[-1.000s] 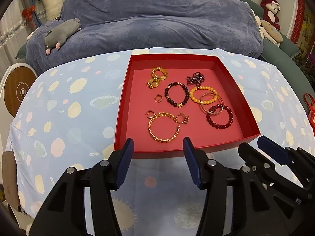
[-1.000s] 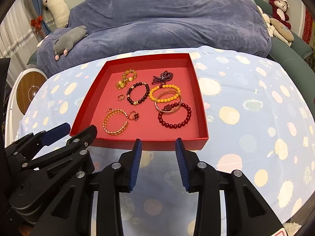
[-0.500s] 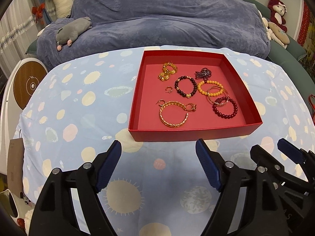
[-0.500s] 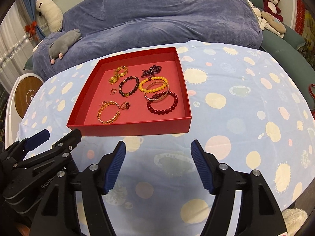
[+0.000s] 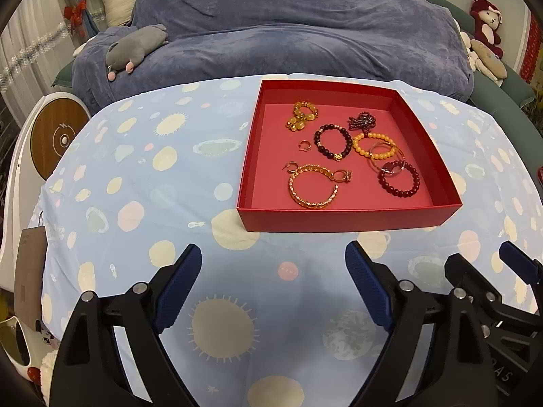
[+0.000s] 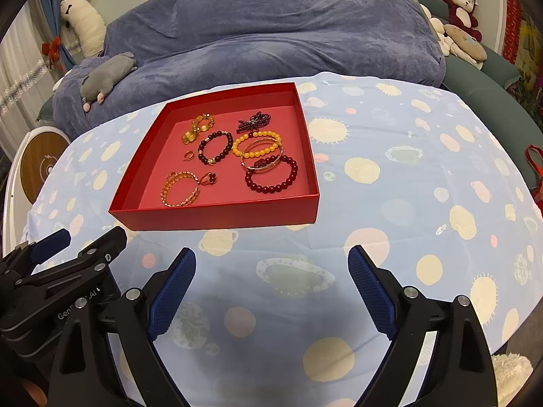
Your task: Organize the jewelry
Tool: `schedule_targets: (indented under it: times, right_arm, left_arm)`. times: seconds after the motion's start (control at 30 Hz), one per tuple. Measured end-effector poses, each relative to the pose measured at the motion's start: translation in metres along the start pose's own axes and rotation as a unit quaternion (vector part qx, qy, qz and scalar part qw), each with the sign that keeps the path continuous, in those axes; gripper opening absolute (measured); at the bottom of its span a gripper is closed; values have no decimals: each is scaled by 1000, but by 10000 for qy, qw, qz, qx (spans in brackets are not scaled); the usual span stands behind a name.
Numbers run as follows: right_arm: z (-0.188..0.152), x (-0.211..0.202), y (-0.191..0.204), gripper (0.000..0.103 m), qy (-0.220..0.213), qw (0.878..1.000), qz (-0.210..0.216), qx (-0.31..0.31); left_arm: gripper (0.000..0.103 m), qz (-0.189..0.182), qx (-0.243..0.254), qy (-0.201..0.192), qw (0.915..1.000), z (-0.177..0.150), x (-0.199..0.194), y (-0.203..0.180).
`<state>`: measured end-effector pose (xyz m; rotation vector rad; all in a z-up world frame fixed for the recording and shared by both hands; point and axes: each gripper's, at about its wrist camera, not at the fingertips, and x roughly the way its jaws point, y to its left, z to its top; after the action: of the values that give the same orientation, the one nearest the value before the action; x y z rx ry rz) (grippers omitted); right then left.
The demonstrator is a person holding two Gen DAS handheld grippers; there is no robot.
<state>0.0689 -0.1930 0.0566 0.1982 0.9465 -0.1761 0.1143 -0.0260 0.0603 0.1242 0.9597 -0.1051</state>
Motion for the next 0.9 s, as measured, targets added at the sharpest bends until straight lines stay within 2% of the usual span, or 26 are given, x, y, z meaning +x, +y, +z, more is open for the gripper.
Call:
schedule_targets:
  times: [0.03, 0.37, 0.57, 0.9]
  right_arm:
    - [0, 0, 0, 97, -12, 10000, -41, 9]
    - [-4, 2, 1, 97, 58, 9999, -123, -10]
    - [-4, 4, -2, 97, 84, 9998, -170, 20]
    - [-5, 6, -3, 97, 97, 9997, -207, 34]
  left_arm:
    - [84, 60, -17, -2, 10000, 0, 1, 1]
    - [86, 105, 14, 44, 9999, -5, 4, 2]
    - [93, 136, 16, 52, 9999, -6, 5, 2]
    - [96, 111, -15, 253, 9996, -8, 12, 4]
